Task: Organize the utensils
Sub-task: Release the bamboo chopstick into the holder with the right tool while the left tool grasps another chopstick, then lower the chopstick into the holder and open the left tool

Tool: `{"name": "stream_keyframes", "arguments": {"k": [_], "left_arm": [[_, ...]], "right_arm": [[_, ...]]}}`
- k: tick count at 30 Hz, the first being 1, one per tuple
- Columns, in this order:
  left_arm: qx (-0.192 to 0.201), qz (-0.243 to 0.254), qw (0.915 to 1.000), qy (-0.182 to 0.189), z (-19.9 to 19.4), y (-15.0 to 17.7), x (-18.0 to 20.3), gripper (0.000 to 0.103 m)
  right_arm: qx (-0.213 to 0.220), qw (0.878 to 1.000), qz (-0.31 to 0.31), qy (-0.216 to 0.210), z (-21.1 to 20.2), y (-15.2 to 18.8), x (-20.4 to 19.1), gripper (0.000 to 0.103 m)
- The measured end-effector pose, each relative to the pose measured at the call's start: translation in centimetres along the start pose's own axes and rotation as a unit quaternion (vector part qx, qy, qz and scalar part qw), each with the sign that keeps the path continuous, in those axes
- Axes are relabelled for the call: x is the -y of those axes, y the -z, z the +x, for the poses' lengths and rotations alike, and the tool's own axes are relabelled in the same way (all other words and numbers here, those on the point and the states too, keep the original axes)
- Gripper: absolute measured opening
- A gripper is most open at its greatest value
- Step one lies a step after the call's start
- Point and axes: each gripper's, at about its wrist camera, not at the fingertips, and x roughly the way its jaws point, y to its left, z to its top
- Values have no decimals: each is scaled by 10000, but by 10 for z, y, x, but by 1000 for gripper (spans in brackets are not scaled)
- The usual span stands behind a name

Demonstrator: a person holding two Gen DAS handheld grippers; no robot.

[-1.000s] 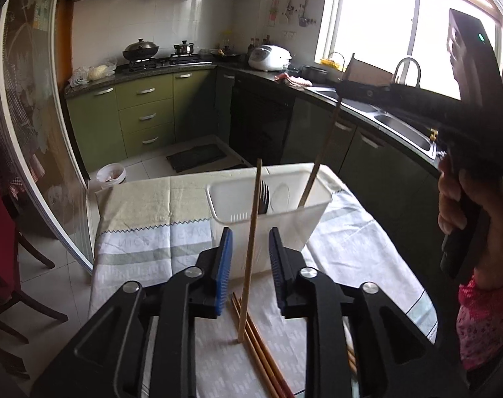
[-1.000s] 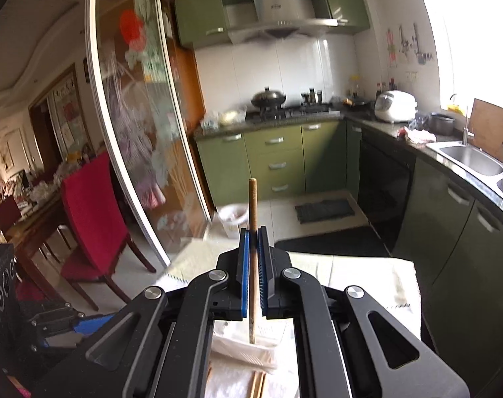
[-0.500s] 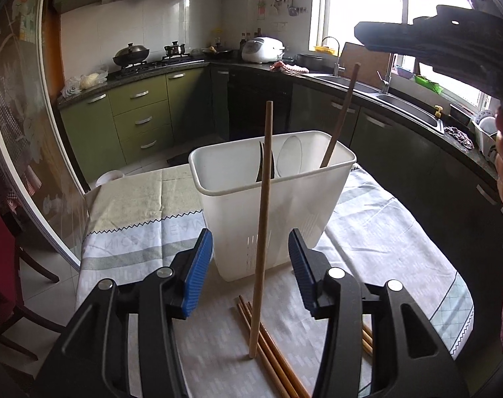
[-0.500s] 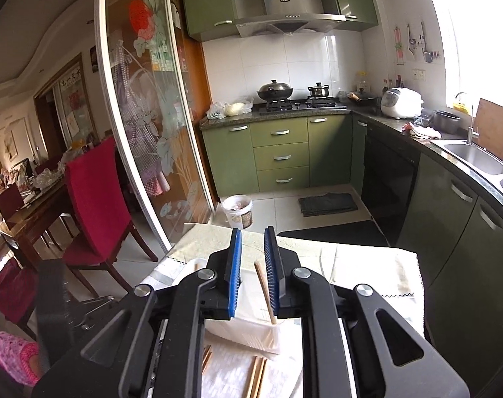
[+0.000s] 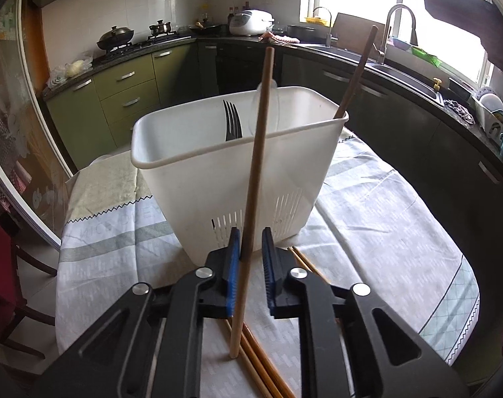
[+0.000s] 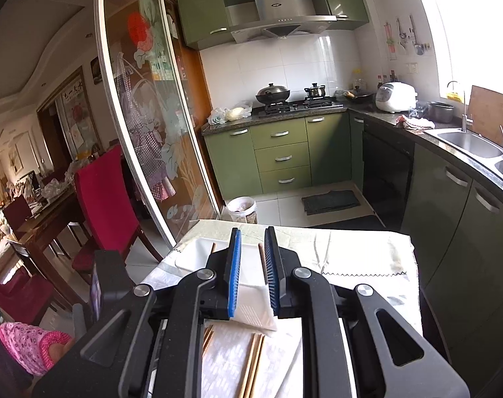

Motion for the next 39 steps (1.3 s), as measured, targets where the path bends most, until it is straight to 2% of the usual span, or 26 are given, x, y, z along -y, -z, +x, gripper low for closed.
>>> {"name": "stream_keyframes", "arguments": {"k": [7,13,19,23,25,29,33,39], "left_arm": [[328,-22,9995,-4,-17,0,-2,7],[880,42,9961,-90,-60,-5,-1,7],[1236,-237,9920,66,-106,-31,-12,7],[1688,-414,9846,187,-133,-58,-20,7],[2030,-416,9782,114,-142,-70,-21,7],[2489,-458,9674,14,-137,-89,-25,7],[2503,-473,9668,-195,-112,-97,-23,7],[1915,-604,9790,-365,-69,-83,-26,7]], "right_arm": [[83,9999,-32,-96,-22,10,1,15],[225,9996,-33,-135,-40,19,-2,15],[250,9995,-10,-172,-49,26,-2,15],[277,9995,26,-162,-53,29,2,15],[291,9994,77,-185,-55,30,5,15],[296,9992,194,-203,-59,38,10,15],[254,9990,329,-173,-61,45,19,15],[200,9985,493,-92,-66,58,31,15]]}}
